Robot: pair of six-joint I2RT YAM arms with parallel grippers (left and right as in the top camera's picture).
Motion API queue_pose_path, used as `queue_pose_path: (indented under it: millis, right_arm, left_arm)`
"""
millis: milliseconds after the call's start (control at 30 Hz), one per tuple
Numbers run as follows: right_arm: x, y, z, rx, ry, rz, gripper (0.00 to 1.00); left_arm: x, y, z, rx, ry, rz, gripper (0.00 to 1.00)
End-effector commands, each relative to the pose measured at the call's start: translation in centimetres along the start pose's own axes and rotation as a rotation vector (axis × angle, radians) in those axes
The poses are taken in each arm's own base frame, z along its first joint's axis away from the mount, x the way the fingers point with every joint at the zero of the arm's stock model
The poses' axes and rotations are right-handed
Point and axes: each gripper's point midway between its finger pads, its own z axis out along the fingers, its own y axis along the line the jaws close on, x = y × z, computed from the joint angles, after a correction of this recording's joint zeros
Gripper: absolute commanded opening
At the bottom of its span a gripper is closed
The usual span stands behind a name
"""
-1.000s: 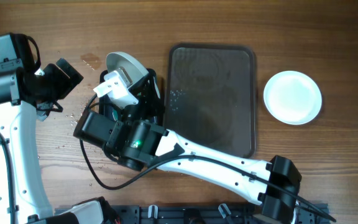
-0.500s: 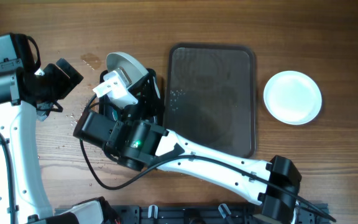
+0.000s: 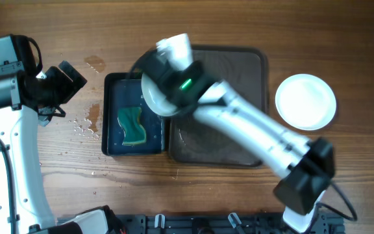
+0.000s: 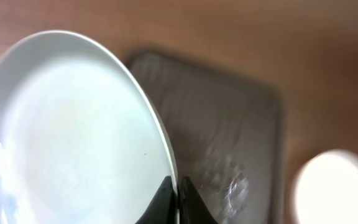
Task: Clean dirty plates on tray and stack at the side
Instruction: 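Carry the plate right and place it on the plate stack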
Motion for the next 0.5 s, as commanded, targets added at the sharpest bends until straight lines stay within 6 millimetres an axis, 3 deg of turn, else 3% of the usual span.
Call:
queue_pose_path:
  millis: [0,67,133,167,200,267,333,367,433,467]
  right_arm:
    - [-1.4,-2.3,-5.8,-0.546,0.134,0.152,0.04]
    - [-2.4,-7.8,-8.6,-0.57,0.073,0.223,0.04]
    - [-1.2,-17.6,-12.9,-0.421,-0.039,0.337,0.04]
    - [0.7,-21.7,-14.0,-0.312,-0.049,0.411,0.04]
    - [2.2,-24.2,-14.4,-0.233,-0.045,0.461,0.04]
    - [7.4,-29.9,-14.2,-0.042,-0.011,0.625,0.04]
    - [11.8,-33.1,-11.6,0.058,0.036,0.76,0.04]
    - [15.0,-34.3,-7.9,0.073,0.091,0.853,0.04]
    - [18.1,-34.0,-1.2,-0.08,0.138,0.989,0.04]
    - [18.7,-33.8,0.8,-0.156,0.154,1.04,0.04]
  left_arm:
    - [-0.4,-0.2,-0.8,0.017,-0.023,0.002,1.0]
    - [-0.4,-0.2,-0.8,0.017,-0.023,0.002,1.0]
    - [-0.4,-0.2,-0.8,0.017,-0.023,0.002,1.0]
    - [-0.4,-0.2,-0.8,0.017,-0.023,0.002,1.0]
    - [-0.4,-0.2,-0.8,0.017,-0.023,0.002,1.0]
    - [-0.4,-0.2,-0.8,0.017,-0.023,0.002,1.0]
    - [-0.4,-0.2,-0.8,0.017,-0.023,0.002,1.0]
    - [-0.4,-0.2,-0.8,0.017,-0.023,0.002,1.0]
    - [-0.5,-0.3,-0.8,0.019,-0.026,0.002,1.0]
    - [-0.5,-0.3,-0.8,0.02,-0.027,0.002,1.0]
